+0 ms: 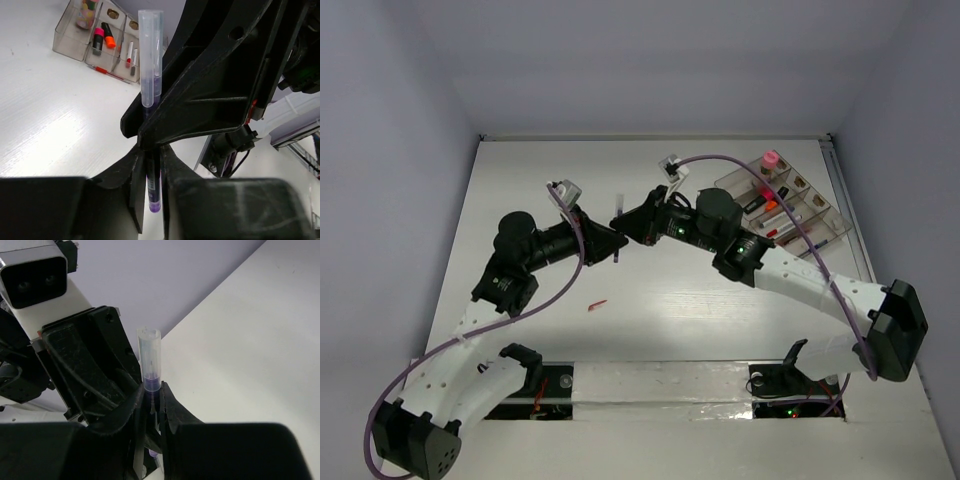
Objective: Sort the stationery into containers
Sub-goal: Place the pen in the storage box.
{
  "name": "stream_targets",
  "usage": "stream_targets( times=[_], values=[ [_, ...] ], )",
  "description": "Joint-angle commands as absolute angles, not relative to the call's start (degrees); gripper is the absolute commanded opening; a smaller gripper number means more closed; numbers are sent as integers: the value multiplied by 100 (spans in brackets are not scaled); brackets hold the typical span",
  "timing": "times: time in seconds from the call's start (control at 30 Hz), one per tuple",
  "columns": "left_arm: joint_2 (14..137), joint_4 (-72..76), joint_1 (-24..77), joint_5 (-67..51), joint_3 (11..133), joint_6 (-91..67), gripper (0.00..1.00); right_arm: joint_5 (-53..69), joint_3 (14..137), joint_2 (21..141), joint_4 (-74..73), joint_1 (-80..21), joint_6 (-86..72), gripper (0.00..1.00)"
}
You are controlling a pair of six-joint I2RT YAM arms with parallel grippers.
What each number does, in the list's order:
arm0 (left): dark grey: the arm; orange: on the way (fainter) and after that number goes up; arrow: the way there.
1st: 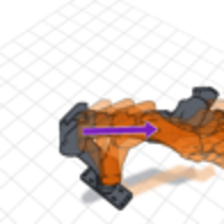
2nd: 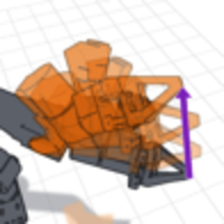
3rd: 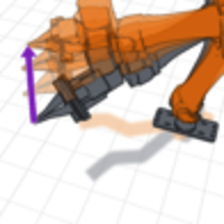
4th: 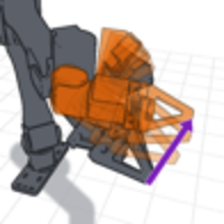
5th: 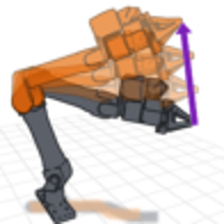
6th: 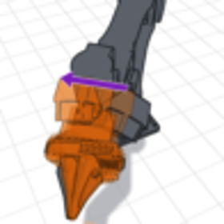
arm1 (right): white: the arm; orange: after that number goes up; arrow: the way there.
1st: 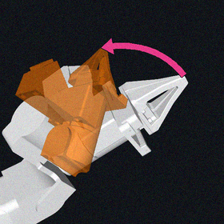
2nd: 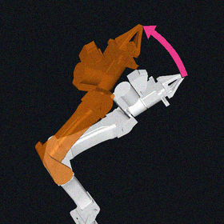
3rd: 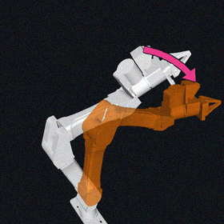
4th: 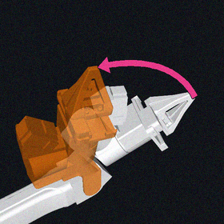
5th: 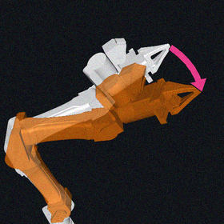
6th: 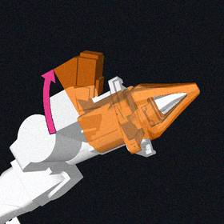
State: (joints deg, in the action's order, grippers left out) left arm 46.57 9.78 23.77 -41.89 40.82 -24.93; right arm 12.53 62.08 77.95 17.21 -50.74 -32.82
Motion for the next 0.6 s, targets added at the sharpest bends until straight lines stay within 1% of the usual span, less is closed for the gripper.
stream_targets(
  times=[0.0, 0.07, 0.1, 0.13, 0.17, 0.2, 0.27, 0.3, 0.33, 0.37, 0.4, 0.43, 0.5, 0.53, 0.57],
  values=[
    [4430, 1046, 2391, -4325, 4148, -2294, 21, 494, 6214, 7507, 1751, -4896, -3094, 0],
    [4351, 818, 2391, -4184, 4183, -2189, 41, 352, 6310, 7427, 1452, -4721, -2866, 0],
    [4333, 722, 2391, -4062, 4201, -2058, 59, 91, 6328, 7322, 1137, -4494, -2787, 0],
    [4307, 512, 2391, -4017, 4245, -1987, 64, 36, 6311, 7260, 1012, -4335, -2699, 0],
    [4237, 405, 2391, -3947, 4263, -1925, 69, -165, 6215, 7173, 880, -3933, -2690, 0],
    [4202, 309, 2391, -3903, 4271, -1794, 76, -280, 6118, 7076, 679, -3711, -2689, 0],
    [4044, 27, 2391, -3710, 4228, -1679, 81, -579, 5907, 6742, 441, -3211, -2742, 0],
    [3973, 9, 2391, -3648, 4184, -1627, 87, -658, 5671, 6628, 335, -2912, -2812, 0],
    [3903, -130, 2391, -3587, 4062, -1582, 88, -703, 5538, 6383, 177, -2309, -2917, 0],
    [3772, -132, 2391, -3551, 3974, -1573, 90, -842, 5398, 6276, 124, -2050, -2935, 0],
    [3718, -141, 2391, -3472, 3929, -1608, 95, -1079, 5292, 6188, 36, -1769, -2979, 0],
    [3683, -297, 2391, -3463, 3964, -1547, 96, -1081, 5134, 6109, -217, -1201, -3040, 0],
    [3516, -387, 2391, -3262, 3955, -1503, 97, -1247, 4993, 6003, -429, -741, -3067, 0],
    [3429, -448, 2443, -3148, 3946, -1512, 99, -1265, 4966, 5994, -500, -521, -3076, 0],
    [3254, -492, 2443, -3042, 3946, -1503, 99, -1300, 4905, 6012, -579, -153, -3041, 0]
  ],
)
